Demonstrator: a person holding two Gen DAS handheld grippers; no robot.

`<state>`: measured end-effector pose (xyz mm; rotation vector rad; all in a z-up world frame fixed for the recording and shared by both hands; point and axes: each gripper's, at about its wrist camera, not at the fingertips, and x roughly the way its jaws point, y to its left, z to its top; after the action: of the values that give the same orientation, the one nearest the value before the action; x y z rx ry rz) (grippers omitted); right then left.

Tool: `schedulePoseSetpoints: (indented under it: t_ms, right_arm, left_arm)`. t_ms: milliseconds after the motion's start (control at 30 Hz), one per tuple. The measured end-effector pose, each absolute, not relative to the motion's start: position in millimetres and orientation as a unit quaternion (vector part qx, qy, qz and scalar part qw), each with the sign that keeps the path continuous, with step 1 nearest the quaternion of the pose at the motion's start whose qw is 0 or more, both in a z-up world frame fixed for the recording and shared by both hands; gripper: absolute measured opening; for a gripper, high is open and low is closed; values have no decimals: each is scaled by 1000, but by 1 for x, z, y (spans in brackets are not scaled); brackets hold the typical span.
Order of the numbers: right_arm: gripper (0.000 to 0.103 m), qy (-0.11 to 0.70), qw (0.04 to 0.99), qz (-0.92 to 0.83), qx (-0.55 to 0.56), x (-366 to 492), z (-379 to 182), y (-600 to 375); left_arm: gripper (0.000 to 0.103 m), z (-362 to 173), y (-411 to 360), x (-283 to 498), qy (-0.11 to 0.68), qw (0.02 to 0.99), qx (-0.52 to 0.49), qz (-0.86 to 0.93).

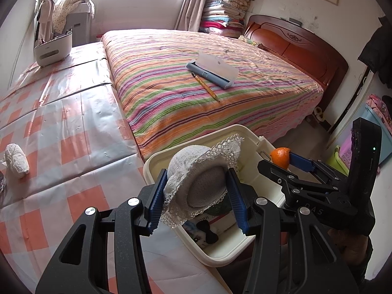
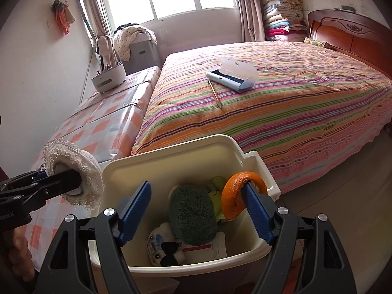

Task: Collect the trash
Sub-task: 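Open the right tool to drop the peel in the bin while the left tool drops the hat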

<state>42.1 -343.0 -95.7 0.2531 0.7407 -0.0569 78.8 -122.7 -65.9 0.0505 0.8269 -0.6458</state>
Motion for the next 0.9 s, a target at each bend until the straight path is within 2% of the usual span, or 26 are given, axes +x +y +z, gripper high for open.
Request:
schedulePoseSetpoints:
  t_ms: [100,233,333,433,667,767,833,900]
  right_arm:
    - [73,357,925,-22,132,41,-94,-345]
    - [73,304,932,18,195,29,-81,-359]
    - [73,333,920,16,206,36,-88,-361]
    - [73,303,911,94,265,32,-82,-365]
    - [73,287,918,107,251,30,-73,-357]
    - [73,300,935,48,180,32,-72,-344]
    - [73,289,923,102,233,31,-72,-351]
    - [73,288,923,96,235,31,-73,-354]
  left_arm:
    - [47,-67,-125,80,398,864,24,-309]
    - [47,-68,-129,81,398,864,27,-308]
    - [47,-70,-132,81,401,863,30,-307]
    - [47,-72,-133,82,403,862,31,-306]
    - [47,-75,-132,83,406,861,32,-303]
    - [47,-76,-132,84,407,861,32,-303]
    - [47,-76,-133,84,407,860,32,-305]
    - [47,-76,-134,83,407,860,34,-306]
